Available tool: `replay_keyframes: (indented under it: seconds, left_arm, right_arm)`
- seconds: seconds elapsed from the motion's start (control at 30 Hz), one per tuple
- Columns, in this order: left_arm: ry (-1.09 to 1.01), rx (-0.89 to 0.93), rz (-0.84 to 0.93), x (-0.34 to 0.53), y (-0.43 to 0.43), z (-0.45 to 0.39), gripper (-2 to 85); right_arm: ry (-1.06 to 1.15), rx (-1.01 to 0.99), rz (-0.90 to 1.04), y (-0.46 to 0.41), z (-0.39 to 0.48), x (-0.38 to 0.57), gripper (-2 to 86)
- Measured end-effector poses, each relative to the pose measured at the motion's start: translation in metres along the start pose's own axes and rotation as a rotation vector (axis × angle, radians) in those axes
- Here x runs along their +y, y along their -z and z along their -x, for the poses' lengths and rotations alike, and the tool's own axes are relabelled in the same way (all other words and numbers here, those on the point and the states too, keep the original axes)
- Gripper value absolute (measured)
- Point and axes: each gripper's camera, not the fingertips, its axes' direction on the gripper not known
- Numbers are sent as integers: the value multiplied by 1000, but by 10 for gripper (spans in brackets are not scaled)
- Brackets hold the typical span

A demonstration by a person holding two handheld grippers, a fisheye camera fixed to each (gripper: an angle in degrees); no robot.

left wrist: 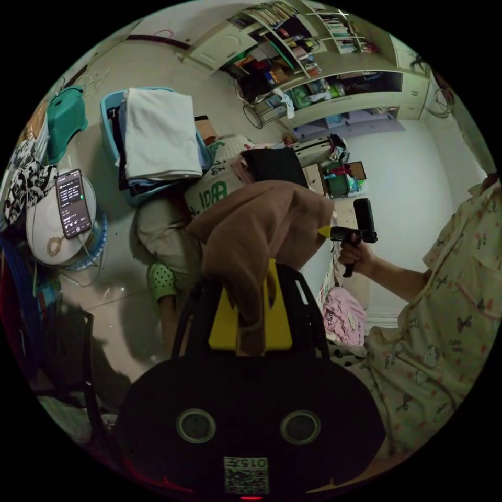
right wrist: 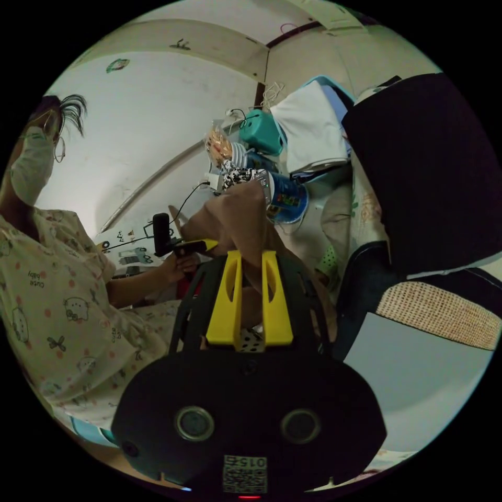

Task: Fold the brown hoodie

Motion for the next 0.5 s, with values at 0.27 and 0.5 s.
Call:
replay_keyframes:
  seconds: [0.27,0.5]
  left_arm:
    - [2,-6,14,27,27,-12,54]
    - [30,-8,-6,63,51,-29,54]
  right_arm:
    - [20,-4,87,-57,-19,-7,64]
    - [41,-11,113,-77,-33,7,64]
